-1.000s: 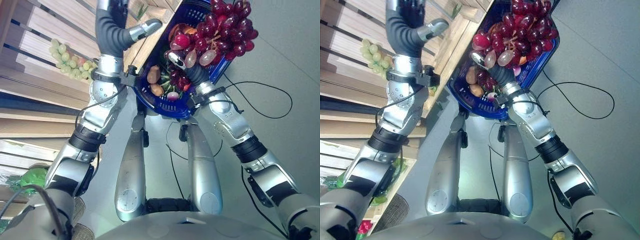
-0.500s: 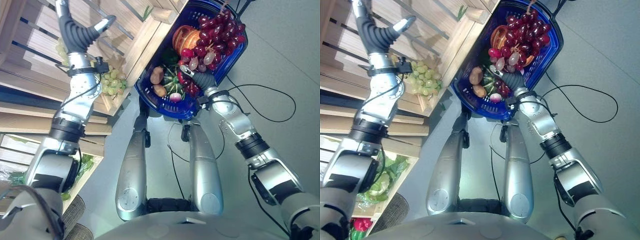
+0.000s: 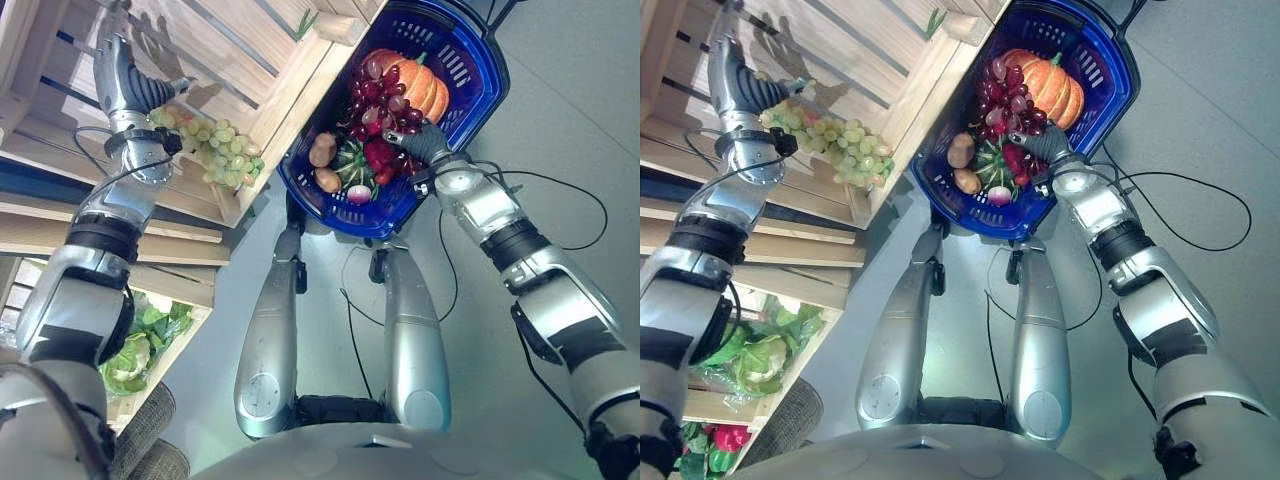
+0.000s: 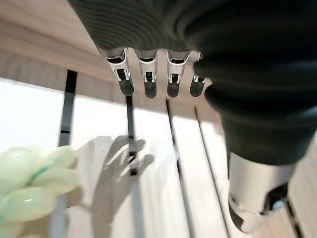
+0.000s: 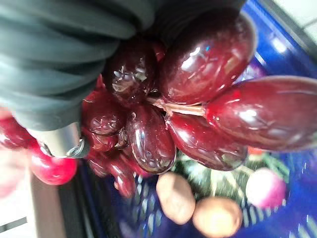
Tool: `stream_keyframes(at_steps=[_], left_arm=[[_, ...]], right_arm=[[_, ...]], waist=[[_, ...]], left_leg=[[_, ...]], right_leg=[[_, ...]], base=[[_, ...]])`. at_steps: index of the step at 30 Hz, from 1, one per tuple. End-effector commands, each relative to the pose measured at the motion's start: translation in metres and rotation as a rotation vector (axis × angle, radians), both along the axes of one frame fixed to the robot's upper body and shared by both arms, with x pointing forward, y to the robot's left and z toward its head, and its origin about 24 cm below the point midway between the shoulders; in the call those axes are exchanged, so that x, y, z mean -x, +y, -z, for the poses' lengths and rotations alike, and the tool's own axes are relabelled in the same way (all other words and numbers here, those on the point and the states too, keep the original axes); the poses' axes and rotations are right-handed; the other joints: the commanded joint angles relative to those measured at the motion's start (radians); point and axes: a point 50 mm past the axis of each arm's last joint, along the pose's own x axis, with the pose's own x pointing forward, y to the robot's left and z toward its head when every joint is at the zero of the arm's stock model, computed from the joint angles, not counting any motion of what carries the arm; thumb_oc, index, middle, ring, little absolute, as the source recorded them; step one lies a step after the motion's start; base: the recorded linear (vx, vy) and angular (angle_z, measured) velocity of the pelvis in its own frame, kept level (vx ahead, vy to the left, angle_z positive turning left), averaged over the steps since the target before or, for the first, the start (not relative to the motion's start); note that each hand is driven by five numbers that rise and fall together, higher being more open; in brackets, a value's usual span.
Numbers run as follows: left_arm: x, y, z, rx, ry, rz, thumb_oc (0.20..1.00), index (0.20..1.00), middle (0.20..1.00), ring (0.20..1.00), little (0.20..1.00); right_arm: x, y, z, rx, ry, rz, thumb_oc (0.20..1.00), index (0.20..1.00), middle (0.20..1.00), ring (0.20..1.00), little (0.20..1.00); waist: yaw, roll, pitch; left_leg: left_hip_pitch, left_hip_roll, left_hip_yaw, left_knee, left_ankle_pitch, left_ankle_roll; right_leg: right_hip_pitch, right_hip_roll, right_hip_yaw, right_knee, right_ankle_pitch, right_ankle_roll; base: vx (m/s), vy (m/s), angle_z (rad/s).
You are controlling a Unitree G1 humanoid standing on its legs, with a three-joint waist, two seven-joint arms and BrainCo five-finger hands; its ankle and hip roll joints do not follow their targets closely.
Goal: Pick up fruits and vegetables into the basket
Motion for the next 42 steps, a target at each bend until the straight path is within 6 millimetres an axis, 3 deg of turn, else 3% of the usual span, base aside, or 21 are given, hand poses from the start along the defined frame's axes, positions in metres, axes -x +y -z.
stream_keyframes(at_steps=[1, 2, 13, 23, 34, 42], left_arm=[[-0.005, 0.003, -0.003, -0.042, 0.039, -0.033, 1.0, 1.0, 1.0, 1.0, 1.0], [-0.008, 0.003, 0.001, -0.104, 0.093, -0.044, 1.0, 1.0, 1.0, 1.0, 1.0], [-0.021, -0.015, 0.037, -0.496, 0.454, 0.023, 1.0, 1.0, 1.0, 1.0, 1.0], [-0.027, -0.04, 0.056, -0.735, 0.588, 0.118, 1.0, 1.0, 1.0, 1.0, 1.0], [-0.024, -0.049, 0.075, -0.884, 0.615, 0.142, 1.0, 1.0, 1.0, 1.0, 1.0], [-0.015, -0.031, 0.098, -0.918, 0.746, 0.063, 1.0, 1.0, 1.0, 1.0, 1.0]], right_arm=[[-0.005, -0.002, -0.015, 0.052, -0.05, 0.012, 0.576, 0.576, 0.576, 0.576, 0.576], [-0.007, -0.005, -0.015, 0.063, -0.032, 0.035, 1.0, 1.0, 1.0, 1.0, 1.0], [-0.016, -0.029, -0.021, 0.151, 0.015, 0.137, 1.0, 1.0, 1.0, 1.0, 1.0], [-0.021, -0.022, -0.029, 0.158, -0.005, 0.152, 1.0, 1.0, 1.0, 1.0, 1.0], [-0.019, -0.002, -0.052, -0.03, -0.234, 0.161, 1.0, 1.0, 1.0, 1.0, 1.0], [-0.004, 0.005, -0.067, -0.151, -0.417, 0.164, 1.0, 1.0, 1.0, 1.0, 1.0]], waist=[[-0.025, 0.093, -0.044], [-0.026, 0.1, -0.044], [-0.054, 0.149, -0.044], [-0.07, 0.157, -0.044], [-0.074, 0.124, -0.044], [-0.088, 0.088, -0.044]], left_leg=[[-0.03, -0.039, 0.033, 0.135, -0.106, 0.001], [-0.031, -0.039, 0.037, 0.137, -0.105, 0.001], [-0.055, -0.043, 0.066, 0.16, -0.1, 0.003], [-0.078, -0.039, 0.081, 0.174, -0.104, 0.006], [-0.118, -0.026, 0.074, 0.186, -0.108, 0.01], [-0.141, -0.018, 0.065, 0.178, -0.111, 0.015]], right_leg=[[0.094, -0.014, -0.05, -0.169, 0.056, 0.087], [0.088, -0.015, -0.049, -0.166, 0.056, 0.086], [0.043, -0.019, -0.022, -0.145, 0.066, 0.083], [0.014, -0.015, -0.008, -0.145, 0.079, 0.085], [-0.015, 0.002, -0.005, -0.145, 0.088, 0.091], [-0.035, 0.021, 0.0, -0.154, 0.096, 0.1]], base=[[0.03, 0.059, 0.02], [0.03, 0.075, 0.01], [0.03, 0.093, 0.01], [0.01, 0.027, -0.02], [0.0, -0.003, 0.0], [-0.01, -0.01, 0.0]])
